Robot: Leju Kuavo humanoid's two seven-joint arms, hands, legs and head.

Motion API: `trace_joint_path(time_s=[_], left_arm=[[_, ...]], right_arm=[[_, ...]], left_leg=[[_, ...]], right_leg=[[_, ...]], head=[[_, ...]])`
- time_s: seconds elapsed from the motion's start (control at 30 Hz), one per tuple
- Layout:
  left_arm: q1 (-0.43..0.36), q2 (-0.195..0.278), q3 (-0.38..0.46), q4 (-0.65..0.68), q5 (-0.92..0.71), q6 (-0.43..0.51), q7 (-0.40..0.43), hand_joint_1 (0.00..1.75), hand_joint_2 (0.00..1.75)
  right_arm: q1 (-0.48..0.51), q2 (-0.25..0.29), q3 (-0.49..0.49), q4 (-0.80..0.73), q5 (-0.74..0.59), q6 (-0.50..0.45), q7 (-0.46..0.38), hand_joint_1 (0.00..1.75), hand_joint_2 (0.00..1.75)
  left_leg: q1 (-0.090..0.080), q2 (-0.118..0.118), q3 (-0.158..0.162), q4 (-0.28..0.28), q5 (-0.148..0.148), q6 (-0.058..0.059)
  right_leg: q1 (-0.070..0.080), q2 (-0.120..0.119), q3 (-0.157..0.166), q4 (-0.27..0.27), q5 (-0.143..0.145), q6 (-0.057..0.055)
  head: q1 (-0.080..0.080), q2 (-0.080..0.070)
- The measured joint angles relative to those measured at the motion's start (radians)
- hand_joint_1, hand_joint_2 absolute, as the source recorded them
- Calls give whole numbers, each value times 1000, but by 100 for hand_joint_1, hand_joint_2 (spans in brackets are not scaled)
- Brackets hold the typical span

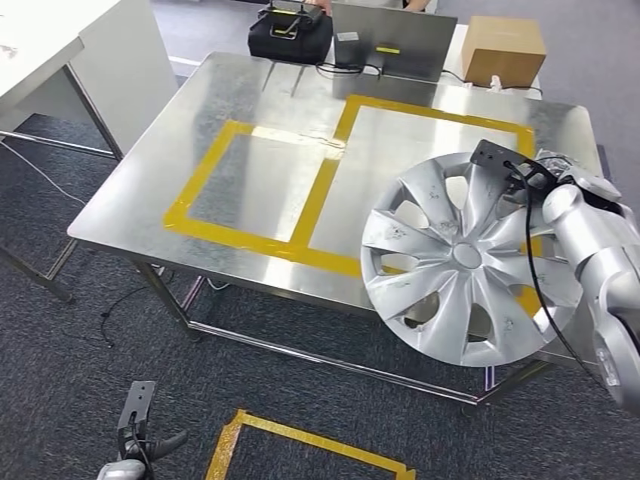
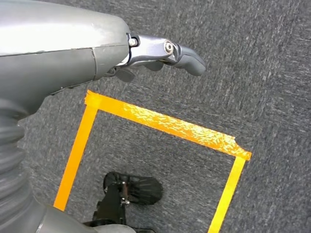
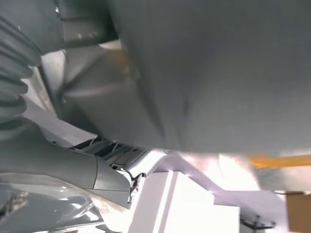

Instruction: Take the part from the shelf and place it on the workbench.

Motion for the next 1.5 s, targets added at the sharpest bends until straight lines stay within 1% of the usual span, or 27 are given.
trace_joint_path(time_s=[0.1, 0.17, 0.2, 0.3, 0.33, 0.37, 0.4, 0.47, 0.53, 0.63, 0.7, 0.73, 0.8, 0.83, 0.87, 0.9, 0.97, 1.03, 1.13, 1.2, 1.23, 1.3, 1.33, 1.37, 1.4, 1.47, 1.5], left_arm=[[1, 0, 0, 0, -6, 11, 0, 0, 175], [1, 0, 1, 0, -10, 14, 0, 0, 175], [1, -1, 1, 0, -11, 15, 0, 0, 175], [3, -2, 1, 0, -12, 16, 3, 0, 175], [5, -2, 1, 0, -12, 16, 3, 0, 175], [7, -1, 1, 0, -12, 16, 3, 0, 175], [8, -1, 2, 0, -12, 16, 3, 0, 175], [8, 1, 2, 0, -12, 17, 3, 0, 87], [7, 2, 2, 0, -12, 17, 3, 0, 0], [8, 1, 3, 0, -12, 20, 1, 0, 0], [6, 1, 4, 0, -12, 22, -2, 0, 0], [6, 1, 4, 0, -12, 22, -3, 0, 0], [8, 0, 5, 0, -13, 23, -4, 0, 0], [9, -1, 5, 0, -14, 23, -4, 0, 0], [10, -1, 6, 0, -15, 23, -5, 0, 0], [10, -1, 7, 0, -17, 23, -7, 0, 0], [10, 0, 13, 0, -21, 25, -12, 0, 0], [11, 4, 21, 0, -22, 27, -17, 0, 0], [15, 9, 25, 0, -22, 28, -20, 0, 0], [16, 11, 27, 0, -24, 29, -21, 0, 0], [15, 13, 29, 0, -25, 30, -21, 0, 0], [16, 15, 32, 0, -29, 32, -21, 0, 0], [18, 16, 35, 0, -31, 32, -21, 0, 0], [20, 17, 38, 0, -33, 33, -21, 0, 0], [21, 17, 42, 0, -36, 35, -21, 0, 0], [20, 19, 46, 0, -45, 39, -21, 0, 0], [19, 20, 47, 0, -49, 42, -21, 0, 0]], right_arm=[[9, 0, 3, 2, 2, -5, -1, 0, 0], [12, 0, 4, 1, 6, -12, 1, 0, 0], [12, 0, 4, 1, 10, -20, 5, 0, 0], [13, -2, 4, 0, 19, -51, 19, 0, 0], [14, -3, 4, 0, 21, -61, 26, 0, 0], [15, -6, 4, 0, 24, -72, 33, 0, 0], [16, -8, 4, 0, 28, -83, 41, 0, 0], [16, -12, 4, 0, 35, -107, 57, 0, 0], [15, -19, 3, 0, 40, -129, 75, 0, 0], [18, -35, 1, -1, 52, -162, 107, 0, 0], [16, -48, -3, -2, 56, -181, 117, 0, 0], [14, -54, -6, -2, 56, -190, 121, 0, 0], [9, -65, -14, -2, 56, -206, 132, 0, 0], [8, -70, -19, -2, 55, -213, 139, 0, 0], [8, -76, -25, -2, 52, -225, 146, 0, 0], [9, -81, -33, -2, 48, -242, 150, 0, 0], [7, -95, -55, -5, 37, -295, 141, 0, 0], [2, -104, -79, -9, 26, -347, 119, 0, 0], [0, -112, -105, -11, 16, -378, 100, 0, 0], [0, -113, -118, -16, 15, -393, 84, 0, 0], [-1, -113, -127, -20, 14, -410, 71, 0, 0], [-8, -113, -147, -27, 13, -458, 44, 0, 0], [-12, -113, -159, -31, 11, -487, 31, 0, 0], [-15, -113, -171, -34, 6, -518, 18, 0, 0], [-16, -113, -184, -39, -2, -549, 4, 0, 0], [-15, -111, -212, -51, -28, -610, -38, 0, 0], [-16, -108, -228, -57, -42, -635, -66, 0, 0]], left_leg=[[-3, -1, -6, 4, -1, -12], [-2, 0, -16, 26, -19, -21], [-1, 0, -33, 63, -41, -26], [1, 1, -123, 251, -119, -33], [0, 1, -142, 285, -123, -31], [0, 1, -145, 283, -108, -27], [-2, 1, -129, 241, -77, -20], [-9, 1, -71, 107, -9, 1], [-17, 1, -32, 22, 14, 14], [-17, 1, -23, -1, 15, 18], [-12, 1, -16, -18, 24, 24], [-10, 1, -14, -23, 28, 26], [-10, 1, -14, -24, 29, 28], [-10, 1, -14, -23, 29, 28], [-9, 1, -14, -22, 29, 28], [-7, 1, -14, -19, 28, 27], [-4, -1, -15, -10, 21, 20], [-6, -3, -20, 2, 16, 10], [-9, -3, -23, 6, 15, -1], [-7, -2, -34, 35, -7, -11], [-6, -2, -53, 77, -31, -17], [-2, -1, -111, 208, -91, -26], [-1, -1, -137, 264, -109, -27], [-1, -1, -150, 288, -108, -26], [-1, -1, -143, 272, -87, -23], [-3, -1, -86, 147, -18, -12], [-5, -1, -55, 81, 6, -7]], right_leg=[[2, 2, 10, -17, -3, -25], [0, 3, 11, -18, -3, -39], [-1, 3, 12, -19, -3, -44], [3, 4, 13, -19, -5, -52], [5, 5, 14, -19, -5, -53], [7, 6, 15, -19, -6, -54], [10, 7, 16, -19, -6, -54], [14, 9, 16, -19, -7, -54], [15, 9, 14, -20, -6, -50], [13, 8, 12, -24, -6, -36], [13, 7, -7, 10, -34, -27], [12, 7, -29, 56, -62, -24], [12, 7, -85, 185, -120, -17], [11, 7, -106, 231, -132, -13], [10, 6, -112, 244, -127, -9], [8, 5, -98, 216, -103, -6], [2, 2, -29, 84, -41, 2], [1, 2, 25, -12, -16, -3], [4, 5, 34, -25, -17, -23], [0, 5, 36, -26, -16, -36], [-2, 5, 37, -26, -15, -41], [-1, 5, 38, -26, -16, -46], [-1, 4, 38, -26, -16, -47], [0, 4, 39, -26, -17, -47], [2, 4, 41, -26, -18, -48], [3, 4, 45, -26, -19, -47], [6, 5, 45, -27, -20, -46]], head=[[0, 0], [-1, 0], [-2, 0], [-3, 0], [-3, 0], [-3, 0], [-3, 0], [-3, 0], [-2, 0], [-2, 0], [1, 0], [2, 0], [3, 0], [3, 0], [3, 0], [3, 0], [4, 0], [5, 0], [6, 0], [2, 0], [0, 0], [-4, 0], [-4, 0], [-4, 0], [-4, 0], [-3, 0], [-3, 0]])
